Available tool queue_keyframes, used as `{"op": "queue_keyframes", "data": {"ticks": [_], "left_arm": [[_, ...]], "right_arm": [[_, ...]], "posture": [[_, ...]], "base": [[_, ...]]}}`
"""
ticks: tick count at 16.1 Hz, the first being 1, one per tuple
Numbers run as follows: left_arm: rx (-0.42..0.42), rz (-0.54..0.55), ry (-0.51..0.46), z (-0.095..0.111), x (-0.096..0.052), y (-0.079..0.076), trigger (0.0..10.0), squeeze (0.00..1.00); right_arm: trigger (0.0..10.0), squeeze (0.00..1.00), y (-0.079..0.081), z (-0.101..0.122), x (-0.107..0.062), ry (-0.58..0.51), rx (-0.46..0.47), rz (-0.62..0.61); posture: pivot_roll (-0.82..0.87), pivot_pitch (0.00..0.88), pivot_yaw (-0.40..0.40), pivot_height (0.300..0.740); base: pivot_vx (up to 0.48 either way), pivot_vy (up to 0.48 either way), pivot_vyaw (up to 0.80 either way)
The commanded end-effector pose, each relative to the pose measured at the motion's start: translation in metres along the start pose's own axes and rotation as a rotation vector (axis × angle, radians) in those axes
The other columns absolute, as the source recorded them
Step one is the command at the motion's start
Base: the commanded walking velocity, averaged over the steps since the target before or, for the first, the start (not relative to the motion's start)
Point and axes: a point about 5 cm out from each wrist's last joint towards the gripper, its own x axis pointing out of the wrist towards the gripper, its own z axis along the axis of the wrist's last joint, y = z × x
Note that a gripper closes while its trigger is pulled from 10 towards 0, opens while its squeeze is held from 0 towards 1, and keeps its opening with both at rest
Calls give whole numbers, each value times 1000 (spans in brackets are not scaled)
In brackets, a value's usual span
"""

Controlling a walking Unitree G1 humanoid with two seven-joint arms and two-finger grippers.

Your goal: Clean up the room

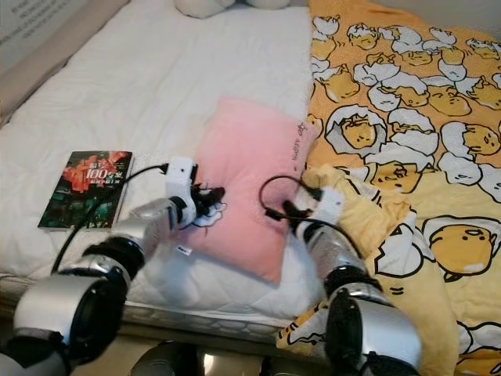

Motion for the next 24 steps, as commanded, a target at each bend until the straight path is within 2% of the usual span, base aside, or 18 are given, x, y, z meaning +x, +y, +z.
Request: {"op": "queue_keyframes", "data": {"ticks": [1,2,3,4,6,7,8,10,12,14,16,18,19,20,22,24], "left_arm": [[-18,-30,93,-27,0,-9,0,0],[12,-37,104,-31,0,-11,0,0],[15,-38,104,-30,0,-11,0,0],[42,-39,97,-26,0,-9,0,0],[27,-9,80,-21,-3,1,0,0],[23,-9,72,-19,-4,3,0,0],[24,-14,66,-16,-3,3,0,0],[34,-12,40,-8,-2,2,0,0],[44,-22,11,0,-1,1,0,0],[31,-14,-99,18,-1,3,0,0],[71,-35,-142,23,-2,0,0,0],[53,-54,-203,30,-3,0,0,0],[69,-71,-236,35,-5,1,0,0],[95,-94,-317,51,-11,5,0,0],[107,-111,-398,72,-18,8,0,0],[203,-94,-473,100,-27,11,0,0]], "right_arm": [[0,0,-6,-10,-2,35,2,-25],[0,0,-2,-14,-1,53,-38,-8],[0,0,-1,-16,-1,58,-36,0],[0,0,3,-22,-1,76,11,10],[0,0,4,-35,-1,97,94,3],[0,0,7,-42,-2,118,108,10],[0,0,9,-48,-2,138,76,11],[0,0,13,-53,-1,149,88,9],[0,0,14,-52,-1,148,70,0],[0,0,16,-43,1,112,43,10],[0,0,22,-37,3,94,28,46],[0,0,27,-32,5,75,18,54],[0,0,30,-22,6,32,27,59],[0,0,44,10,10,-77,49,129],[0,0,53,36,9,-164,27,175],[0,0,61,70,2,-283,18,238]], "posture": [[26,51,-28,740],[40,15,-25,740],[40,15,-25,740],[51,10,-29,740],[55,28,-21,740],[60,40,-17,740],[66,51,-14,740],[85,60,-7,740],[85,57,-3,740],[85,33,2,740],[84,0,7,740],[86,0,8,740],[95,0,6,740],[99,0,1,740],[100,0,1,740],[109,0,-4,740]], "base": [[0,0,0],[0,0,0],[0,0,0],[0,0,0],[0,0,0],[0,0,0],[0,0,0],[0,0,0],[0,0,0],[0,0,0],[0,0,0],[0,0,0],[0,0,0],[0,0,0],[0,0,0],[0,0,0]]}}
